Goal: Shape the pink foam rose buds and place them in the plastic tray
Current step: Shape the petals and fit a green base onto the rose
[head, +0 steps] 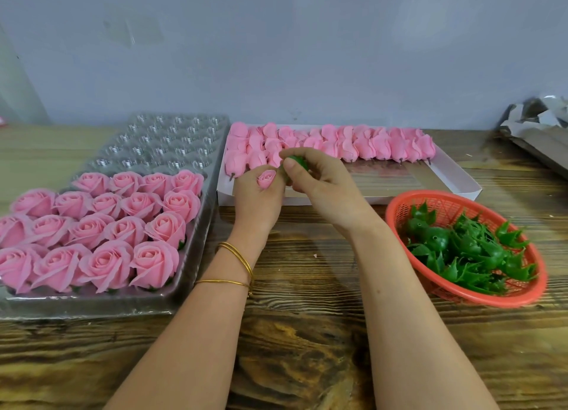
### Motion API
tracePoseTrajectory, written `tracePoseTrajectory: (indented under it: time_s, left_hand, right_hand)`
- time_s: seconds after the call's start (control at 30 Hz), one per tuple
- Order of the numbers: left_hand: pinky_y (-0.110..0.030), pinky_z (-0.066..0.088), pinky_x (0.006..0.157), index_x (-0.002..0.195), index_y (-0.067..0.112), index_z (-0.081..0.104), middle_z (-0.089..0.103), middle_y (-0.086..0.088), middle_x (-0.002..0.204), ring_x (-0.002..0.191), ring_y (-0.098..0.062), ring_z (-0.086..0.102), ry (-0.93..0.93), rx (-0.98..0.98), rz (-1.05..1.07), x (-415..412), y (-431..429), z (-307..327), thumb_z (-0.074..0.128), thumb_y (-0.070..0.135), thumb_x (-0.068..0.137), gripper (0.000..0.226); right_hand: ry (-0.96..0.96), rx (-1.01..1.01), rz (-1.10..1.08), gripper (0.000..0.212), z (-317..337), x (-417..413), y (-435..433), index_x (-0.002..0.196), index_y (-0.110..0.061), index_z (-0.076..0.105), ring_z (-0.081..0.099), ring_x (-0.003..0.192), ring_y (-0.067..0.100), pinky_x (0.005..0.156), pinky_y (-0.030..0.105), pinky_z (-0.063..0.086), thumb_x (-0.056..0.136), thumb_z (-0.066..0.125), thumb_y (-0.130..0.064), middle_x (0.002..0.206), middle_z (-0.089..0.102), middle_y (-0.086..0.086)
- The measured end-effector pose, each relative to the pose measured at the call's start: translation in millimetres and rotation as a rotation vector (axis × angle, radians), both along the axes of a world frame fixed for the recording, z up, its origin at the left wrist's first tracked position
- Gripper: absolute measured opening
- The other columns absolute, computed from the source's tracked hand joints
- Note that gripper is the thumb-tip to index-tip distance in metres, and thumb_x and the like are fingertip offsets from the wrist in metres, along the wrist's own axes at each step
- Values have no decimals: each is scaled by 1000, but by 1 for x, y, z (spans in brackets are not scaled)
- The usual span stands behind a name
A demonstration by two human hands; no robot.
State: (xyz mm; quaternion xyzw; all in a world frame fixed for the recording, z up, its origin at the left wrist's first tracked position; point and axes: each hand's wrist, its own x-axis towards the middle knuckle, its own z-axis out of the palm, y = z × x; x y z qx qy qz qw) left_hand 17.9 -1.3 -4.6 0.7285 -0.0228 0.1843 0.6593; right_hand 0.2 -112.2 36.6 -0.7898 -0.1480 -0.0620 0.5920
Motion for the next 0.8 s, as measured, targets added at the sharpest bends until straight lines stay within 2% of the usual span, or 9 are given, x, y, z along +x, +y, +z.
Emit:
tracePoseTrajectory:
  time_s: [0.1, 0.2, 0.23, 0.3, 0.37, 0.5, 0.57, 0.7, 0.8]
  left_hand:
    - [-29, 37, 57, 57, 14, 53, 48, -10, 57, 57, -17, 43, 4, -20, 4, 0, 0, -1, 54, 18, 91, 34]
    - [-25, 39, 53, 55, 15, 53, 49, 0, 49, 53, -13, 45, 9, -52, 19, 2, 2, -3, 55, 19, 91, 36]
    - [-23, 40, 52, 55, 16, 54, 48, 5, 46, 50, -11, 45, 8, -55, 21, 3, 2, -3, 54, 19, 92, 37]
    - [-19, 40, 50, 55, 18, 55, 49, 7, 44, 48, -7, 46, 3, -62, 17, 4, 3, -5, 54, 18, 93, 37]
    - [-19, 41, 49, 57, 18, 57, 50, 8, 44, 47, -5, 46, -6, -87, 10, 5, 3, -5, 56, 20, 94, 36]
    - [-16, 41, 47, 56, 20, 58, 51, 8, 44, 45, -3, 48, 5, -156, 9, 6, 4, -3, 59, 28, 95, 40]
    - [-14, 41, 46, 53, 23, 60, 50, 7, 43, 44, -4, 48, 32, -207, 9, 6, 5, -2, 58, 29, 95, 43]
    - [-17, 40, 46, 51, 26, 63, 50, 5, 47, 47, -9, 48, 91, -346, 0, 5, 7, 2, 55, 30, 97, 47]
    - [-21, 41, 49, 55, 23, 60, 51, 3, 49, 47, -10, 48, 137, -454, 0, 5, 8, 6, 52, 32, 99, 46]
  right_hand:
    - [-12, -27, -8, 24, 0, 0, 1, 120, -6, 62, 56, 86, 7, 89, 32, 50, 100, 53, -15, 95, 61, 5]
    - [-36, -35, 13, 14, -1, 0, -1, 110, -10, 61, 55, 67, -10, 69, 9, 47, 101, 51, -11, 85, 61, 7]
    - [-31, -40, 11, 16, -1, 0, -2, 113, -8, 62, 55, 65, -12, 68, 6, 45, 100, 51, -11, 85, 62, 7]
    - [-11, -55, -4, 27, -3, 1, -3, 123, -3, 61, 56, 75, -9, 78, 12, 48, 99, 54, -12, 95, 66, 8]
    - [10, -77, -15, 30, -5, 3, -3, 125, -3, 62, 58, 87, 4, 90, 25, 48, 97, 58, -10, 104, 68, 9]
    - [35, -76, 19, 18, -7, 1, -3, 104, -15, 68, 60, 76, 4, 82, 24, 50, 92, 63, -3, 90, 69, 1]
    - [71, -64, -8, 19, -8, 1, -4, 102, -18, 68, 59, 80, 9, 86, 33, 51, 89, 67, -4, 93, 69, 6]
    - [127, -34, -34, 24, -8, 1, -7, 105, -9, 68, 54, 75, 8, 84, 30, 52, 83, 74, -4, 86, 64, 4]
    - [159, -24, -34, 27, -7, -1, -8, 105, -4, 68, 52, 79, 16, 87, 39, 53, 81, 73, 4, 96, 64, 32]
